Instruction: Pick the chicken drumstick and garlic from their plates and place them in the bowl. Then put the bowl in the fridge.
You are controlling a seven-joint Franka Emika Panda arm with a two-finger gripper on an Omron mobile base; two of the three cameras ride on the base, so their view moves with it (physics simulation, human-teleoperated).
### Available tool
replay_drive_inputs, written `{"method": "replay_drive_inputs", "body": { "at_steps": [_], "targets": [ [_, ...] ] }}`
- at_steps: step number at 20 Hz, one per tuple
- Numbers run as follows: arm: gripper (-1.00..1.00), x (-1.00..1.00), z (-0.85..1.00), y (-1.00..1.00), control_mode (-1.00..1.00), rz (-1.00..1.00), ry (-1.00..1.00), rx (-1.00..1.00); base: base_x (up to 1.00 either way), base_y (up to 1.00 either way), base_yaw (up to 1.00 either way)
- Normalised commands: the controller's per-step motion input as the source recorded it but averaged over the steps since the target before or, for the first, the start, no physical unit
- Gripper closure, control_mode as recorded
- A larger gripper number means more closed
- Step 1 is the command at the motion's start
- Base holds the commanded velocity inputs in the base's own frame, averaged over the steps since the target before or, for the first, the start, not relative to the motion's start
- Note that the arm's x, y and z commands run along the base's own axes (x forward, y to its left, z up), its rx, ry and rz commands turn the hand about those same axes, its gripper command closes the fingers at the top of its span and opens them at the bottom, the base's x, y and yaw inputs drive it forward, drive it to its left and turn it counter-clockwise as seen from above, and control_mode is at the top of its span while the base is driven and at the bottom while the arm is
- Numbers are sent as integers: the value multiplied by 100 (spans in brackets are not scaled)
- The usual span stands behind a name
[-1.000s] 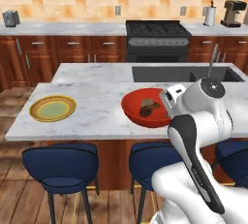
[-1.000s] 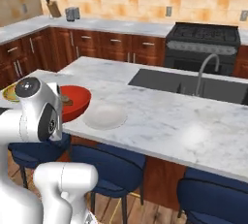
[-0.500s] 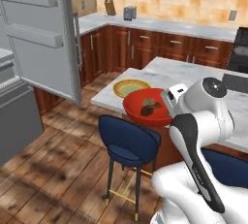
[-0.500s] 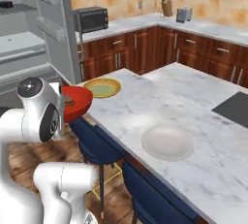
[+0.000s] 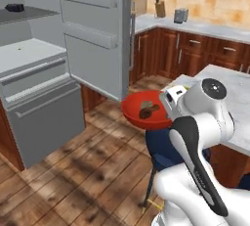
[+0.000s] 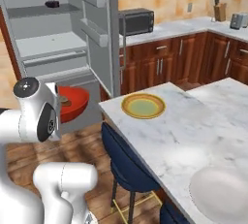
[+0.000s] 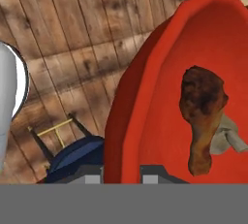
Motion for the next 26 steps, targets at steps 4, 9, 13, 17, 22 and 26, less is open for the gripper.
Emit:
{"method": "replay_drive_inputs", "body": {
  "at_steps": [4,9,13,17,22,26],
  "targets": [
    [100,0,0,0,100,0,0,0,77,56,7],
    [100,0,0,0,100,0,0,0,74,63,6],
    [100,0,0,0,100,0,0,0,73,65,6],
    [100,0,0,0,100,0,0,0,79,57,7],
    [100,0,0,0,100,0,0,0,85,26,11],
    [100,0,0,0,100,0,0,0,78,-3,11]
  ]
}}
